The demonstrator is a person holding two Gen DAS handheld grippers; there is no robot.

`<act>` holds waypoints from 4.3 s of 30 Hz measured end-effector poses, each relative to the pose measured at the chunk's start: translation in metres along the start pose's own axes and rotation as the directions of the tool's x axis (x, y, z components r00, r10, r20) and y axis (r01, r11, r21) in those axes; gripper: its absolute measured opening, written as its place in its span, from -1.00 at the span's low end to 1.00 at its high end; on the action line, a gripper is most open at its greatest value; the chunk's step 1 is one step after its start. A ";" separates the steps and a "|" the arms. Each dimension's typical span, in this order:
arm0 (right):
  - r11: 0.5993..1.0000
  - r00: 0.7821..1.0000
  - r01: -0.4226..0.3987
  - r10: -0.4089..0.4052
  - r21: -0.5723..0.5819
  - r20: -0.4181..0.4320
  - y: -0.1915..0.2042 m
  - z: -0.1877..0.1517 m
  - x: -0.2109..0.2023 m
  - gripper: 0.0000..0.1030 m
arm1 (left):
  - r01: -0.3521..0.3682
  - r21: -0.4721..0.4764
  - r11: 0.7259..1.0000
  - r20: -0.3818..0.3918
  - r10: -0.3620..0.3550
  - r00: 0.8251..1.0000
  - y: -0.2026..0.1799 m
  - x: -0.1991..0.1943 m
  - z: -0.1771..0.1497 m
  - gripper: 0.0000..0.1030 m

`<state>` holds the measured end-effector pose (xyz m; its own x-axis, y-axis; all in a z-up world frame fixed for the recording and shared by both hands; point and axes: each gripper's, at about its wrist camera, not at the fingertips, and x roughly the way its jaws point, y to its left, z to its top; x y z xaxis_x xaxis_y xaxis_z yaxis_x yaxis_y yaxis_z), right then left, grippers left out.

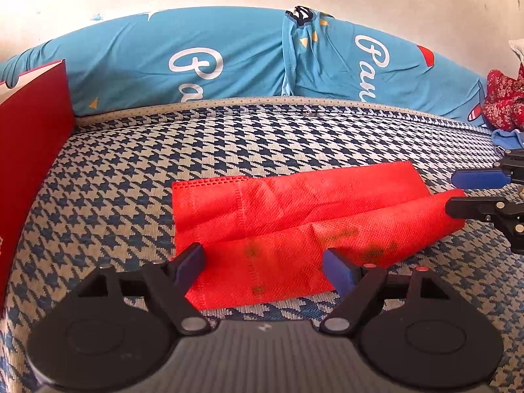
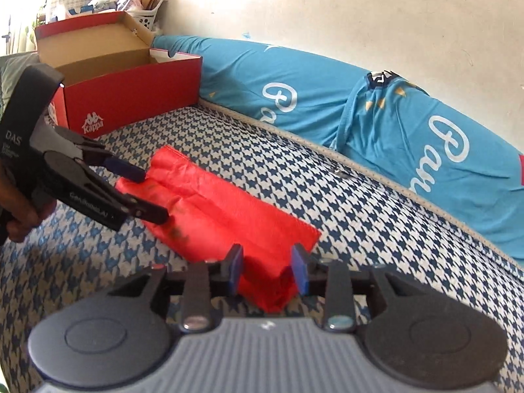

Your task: Fold shopping bag

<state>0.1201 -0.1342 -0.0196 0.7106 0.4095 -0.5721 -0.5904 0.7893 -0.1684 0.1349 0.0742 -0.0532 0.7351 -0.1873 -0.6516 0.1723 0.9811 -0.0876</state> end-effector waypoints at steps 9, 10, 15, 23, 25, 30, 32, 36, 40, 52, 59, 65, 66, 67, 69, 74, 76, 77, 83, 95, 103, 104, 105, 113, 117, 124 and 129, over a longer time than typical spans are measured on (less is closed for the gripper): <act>0.982 0.998 -0.066 0.067 0.176 0.003 -0.019 -0.002 0.007 -0.44 | 0.007 0.022 1.000 -0.006 -0.007 1.000 -0.001 0.001 0.002 0.58; 0.978 0.997 -0.073 0.074 0.196 0.004 -0.021 -0.002 0.008 -0.45 | 0.008 0.027 1.000 -0.008 -0.008 1.000 -0.002 0.001 0.003 0.58; 0.948 0.995 -0.093 0.102 0.306 -0.014 -0.032 -0.006 0.013 -0.51 | 0.005 0.034 0.999 -0.015 -0.005 1.000 -0.004 0.002 0.005 0.63; 0.905 0.993 -0.067 0.101 0.419 -0.059 -0.034 -0.007 0.021 -0.58 | 0.008 0.008 1.000 -0.040 -0.008 0.999 -0.006 0.004 0.011 0.75; 0.908 0.993 -0.054 0.092 0.417 -0.072 -0.032 -0.007 0.022 -0.58 | 0.001 0.006 1.000 -0.043 -0.001 0.999 -0.008 0.004 0.011 0.77; 0.926 0.994 -0.018 0.056 0.378 -0.091 -0.025 -0.007 0.026 -0.58 | -0.032 -0.021 0.999 -0.045 0.031 0.999 -0.013 0.006 0.012 0.83; 0.929 0.994 -0.010 0.049 0.370 -0.095 -0.024 -0.008 0.028 -0.58 | -0.037 -0.031 0.999 -0.048 0.035 0.998 -0.014 0.006 0.013 0.84; 0.940 0.994 0.006 0.031 0.342 -0.103 -0.020 -0.007 0.031 -0.58 | -0.024 -0.052 0.998 -0.050 0.022 0.999 -0.010 0.007 0.015 0.84; 0.944 0.994 0.019 0.018 0.329 -0.111 -0.018 -0.008 0.033 -0.58 | -0.042 -0.062 0.997 -0.056 0.038 0.998 -0.013 0.008 0.016 0.88; 0.978 0.996 0.047 -0.030 0.206 -0.083 -0.006 -0.004 0.024 -0.54 | -0.094 -0.026 0.995 -0.066 0.092 0.994 -0.026 0.018 0.017 1.00; 0.987 1.000 0.016 -0.018 0.160 0.007 0.000 0.005 0.003 -0.68 | -0.092 -0.016 0.996 -0.066 0.091 0.994 -0.026 0.018 0.016 1.00; 0.995 0.999 -0.039 0.040 0.087 -0.011 0.017 0.005 0.008 -0.79 | -0.086 -0.012 0.996 -0.064 0.085 0.994 -0.026 0.017 0.016 1.00; 0.996 0.999 -0.038 0.039 0.077 -0.021 0.019 0.004 0.011 -0.79 | -0.086 -0.009 0.996 -0.063 0.085 0.994 -0.026 0.017 0.016 1.00; 0.996 0.999 -0.036 0.038 0.076 -0.026 0.019 0.003 0.013 -0.80 | -0.086 -0.007 0.996 -0.062 0.085 0.994 -0.026 0.017 0.015 1.00; 0.997 0.999 -0.031 0.033 0.077 -0.032 0.019 0.001 0.017 -0.80 | -0.086 -0.005 0.996 -0.060 0.085 0.995 -0.026 0.017 0.015 1.00; 0.997 0.999 -0.019 0.023 0.080 -0.047 0.017 -0.005 0.026 -0.84 | -0.085 0.006 0.996 -0.055 0.086 0.995 -0.027 0.016 0.014 1.00; 0.997 0.998 -0.014 0.019 0.081 -0.053 0.017 -0.008 0.029 -0.84 | -0.085 0.010 0.996 -0.053 0.085 0.995 -0.028 0.015 0.014 1.00; 0.996 0.998 -0.015 0.019 0.084 -0.053 0.017 -0.008 0.030 -0.84 | -0.087 0.014 0.996 -0.052 0.088 0.995 -0.029 0.015 0.014 1.00; 0.994 0.998 -0.018 0.024 0.104 -0.056 0.016 -0.012 0.035 -0.84 | -0.088 0.032 0.996 -0.048 0.089 0.995 -0.033 0.013 0.013 1.00; 0.999 0.998 -0.018 0.020 0.040 -0.058 0.019 -0.014 0.033 -0.81 | -0.034 0.109 0.993 -0.082 0.043 0.996 -0.027 0.012 0.016 1.00; 0.999 0.998 -0.034 0.034 0.000 -0.061 0.026 -0.012 0.031 -0.78 | 0.008 0.161 0.987 -0.092 0.007 0.996 -0.021 0.013 0.015 1.00; 0.999 0.997 -0.039 0.039 0.000 -0.061 0.026 -0.012 0.031 -0.77 | 0.012 0.173 0.985 -0.092 0.004 0.996 -0.021 0.013 0.015 1.00; 0.999 0.997 -0.043 0.042 -0.002 -0.061 0.026 -0.012 0.031 -0.77 | 0.016 0.180 0.984 -0.092 0.000 0.996 -0.021 0.013 0.015 1.00; 0.998 0.997 -0.061 0.059 -0.026 -0.059 0.027 -0.012 0.029 -0.66 | 0.038 0.304 0.952 -0.104 -0.007 0.995 -0.026 0.011 0.009 1.00; 0.997 0.997 -0.058 0.055 -0.056 -0.058 0.030 -0.011 0.028 -0.61 | 0.059 0.318 0.946 -0.112 -0.024 0.993 -0.024 0.011 0.011 1.00; 0.988 0.996 -0.060 0.050 -0.145 -0.072 0.042 -0.012 0.030 -0.22 | 0.104 0.342 0.934 -0.124 -0.065 0.990 -0.019 0.010 0.012 1.00; 0.968 0.998 0.002 -0.018 -0.253 -0.065 0.058 -0.017 0.035 -0.19 | 0.138 0.354 0.925 -0.119 -0.102 0.988 -0.014 0.011 0.013 1.00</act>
<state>0.1045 -0.0813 -0.0630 0.6952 0.3643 -0.6197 -0.6669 0.6487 -0.3667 0.1489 0.0582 -0.0491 0.6305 -0.2789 -0.7243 0.4927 0.8649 0.0958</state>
